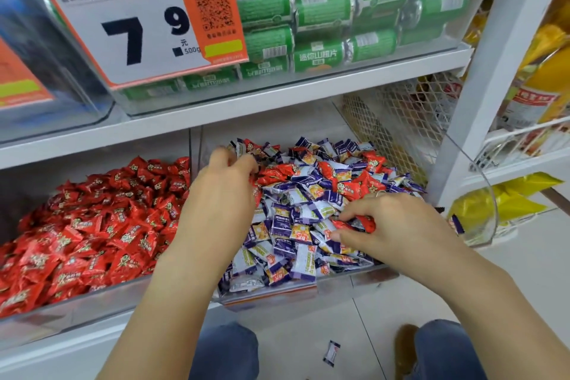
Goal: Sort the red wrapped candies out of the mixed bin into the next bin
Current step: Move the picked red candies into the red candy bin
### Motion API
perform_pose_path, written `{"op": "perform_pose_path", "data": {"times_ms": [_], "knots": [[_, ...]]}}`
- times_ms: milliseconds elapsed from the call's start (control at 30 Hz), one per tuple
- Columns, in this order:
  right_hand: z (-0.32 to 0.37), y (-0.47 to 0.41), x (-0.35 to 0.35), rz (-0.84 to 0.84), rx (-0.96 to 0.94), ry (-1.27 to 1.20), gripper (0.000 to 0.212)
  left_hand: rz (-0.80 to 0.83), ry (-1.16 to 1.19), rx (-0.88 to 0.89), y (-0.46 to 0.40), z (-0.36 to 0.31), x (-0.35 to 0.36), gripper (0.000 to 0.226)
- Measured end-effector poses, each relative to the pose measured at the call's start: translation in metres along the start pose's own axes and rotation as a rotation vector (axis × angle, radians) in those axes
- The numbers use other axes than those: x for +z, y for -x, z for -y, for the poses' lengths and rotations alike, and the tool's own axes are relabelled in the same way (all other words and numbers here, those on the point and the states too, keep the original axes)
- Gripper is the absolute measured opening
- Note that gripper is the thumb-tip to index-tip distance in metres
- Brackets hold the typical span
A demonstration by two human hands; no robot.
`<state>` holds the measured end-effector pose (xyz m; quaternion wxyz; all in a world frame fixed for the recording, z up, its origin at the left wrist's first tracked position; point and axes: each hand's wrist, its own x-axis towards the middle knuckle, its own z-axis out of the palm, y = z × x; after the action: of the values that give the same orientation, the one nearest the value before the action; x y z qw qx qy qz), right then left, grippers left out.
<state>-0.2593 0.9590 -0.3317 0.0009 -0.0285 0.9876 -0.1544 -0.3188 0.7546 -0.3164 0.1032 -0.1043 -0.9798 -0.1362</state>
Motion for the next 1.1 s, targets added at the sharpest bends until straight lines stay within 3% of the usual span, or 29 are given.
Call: {"op": "perform_pose_path", "data": {"times_ms": [100,233,300,367,467,600,733,833,933,1033,1100], "knots": [[-0.008,0.0,0.002,-0.061,-0.008,-0.1,0.022,0.198,-0.106,0.014,-0.002,0.001,0.015,0.038],[-0.028,-0.001,-0.005,-0.323,0.062,-0.365,0.012,0.33,-0.117,0.063,0.003,-0.002,0.023,0.048],[-0.038,-0.003,-0.012,-0.42,0.135,-0.45,0.022,0.377,-0.207,0.089,0.004,-0.001,0.024,0.056],[-0.046,-0.005,-0.017,-0.46,0.21,-0.518,0.038,0.334,-0.163,0.084,0.002,-0.002,0.022,0.047],[-0.049,-0.013,-0.017,-0.412,0.284,-0.56,0.041,0.249,-0.079,0.088,0.002,-0.003,0.021,0.03],[-0.042,-0.03,-0.009,-0.335,0.272,-0.611,0.012,0.123,0.096,0.038,-0.001,0.0,0.017,0.03],[-0.04,-0.049,0.007,-0.104,0.208,-0.261,0.034,-0.005,0.251,-0.006,-0.01,0.0,0.002,0.028],[-0.043,-0.052,0.017,0.064,0.169,-0.268,0.035,-0.01,0.298,-0.043,-0.013,0.002,0.005,0.021],[-0.045,-0.052,0.016,0.111,0.118,-0.323,0.046,-0.014,0.247,-0.077,-0.018,-0.004,0.013,0.006],[-0.04,-0.052,0.015,0.109,0.049,-0.305,0.05,0.011,0.178,-0.047,-0.028,-0.013,0.019,0.012],[-0.039,-0.053,0.015,0.107,0.053,-0.321,0.047,0.109,0.131,0.021,-0.036,-0.015,0.025,0.033]]}}
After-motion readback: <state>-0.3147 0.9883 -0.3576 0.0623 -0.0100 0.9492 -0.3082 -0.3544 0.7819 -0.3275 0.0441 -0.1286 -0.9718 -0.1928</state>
